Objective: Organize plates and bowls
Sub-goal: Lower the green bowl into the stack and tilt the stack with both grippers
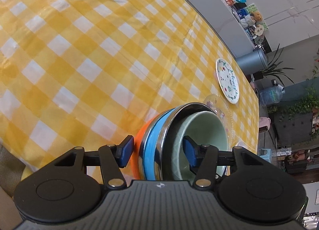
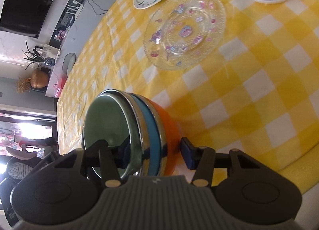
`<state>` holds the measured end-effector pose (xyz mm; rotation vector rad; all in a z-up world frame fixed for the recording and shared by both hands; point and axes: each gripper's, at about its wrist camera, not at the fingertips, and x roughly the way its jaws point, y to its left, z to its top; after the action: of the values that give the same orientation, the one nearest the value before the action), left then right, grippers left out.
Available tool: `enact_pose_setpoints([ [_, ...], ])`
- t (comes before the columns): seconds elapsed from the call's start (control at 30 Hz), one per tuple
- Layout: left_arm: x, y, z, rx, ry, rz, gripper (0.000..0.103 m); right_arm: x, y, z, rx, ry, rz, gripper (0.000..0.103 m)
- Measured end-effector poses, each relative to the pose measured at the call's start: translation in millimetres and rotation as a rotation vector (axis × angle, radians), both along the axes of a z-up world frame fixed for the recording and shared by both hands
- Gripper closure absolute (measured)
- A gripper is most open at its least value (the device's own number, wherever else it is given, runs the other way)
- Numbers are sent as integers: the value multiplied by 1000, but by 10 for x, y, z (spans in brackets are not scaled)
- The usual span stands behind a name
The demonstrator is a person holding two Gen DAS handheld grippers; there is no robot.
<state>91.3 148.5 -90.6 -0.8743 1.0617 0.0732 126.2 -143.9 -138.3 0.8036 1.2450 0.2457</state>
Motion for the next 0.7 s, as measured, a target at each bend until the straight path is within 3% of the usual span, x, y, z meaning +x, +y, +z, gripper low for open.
enact_pose_setpoints([
  [0.47, 290, 319, 50, 58, -5, 25, 44, 389, 507, 45, -16, 2, 80, 52],
  [0.63, 234, 287, 251, 171, -76, 21, 39, 366, 495, 189, -45, -62, 82, 51],
  [0.7, 171, 280, 399, 206, -129, 23, 39, 306, 448, 333, -89, -117, 93, 41],
])
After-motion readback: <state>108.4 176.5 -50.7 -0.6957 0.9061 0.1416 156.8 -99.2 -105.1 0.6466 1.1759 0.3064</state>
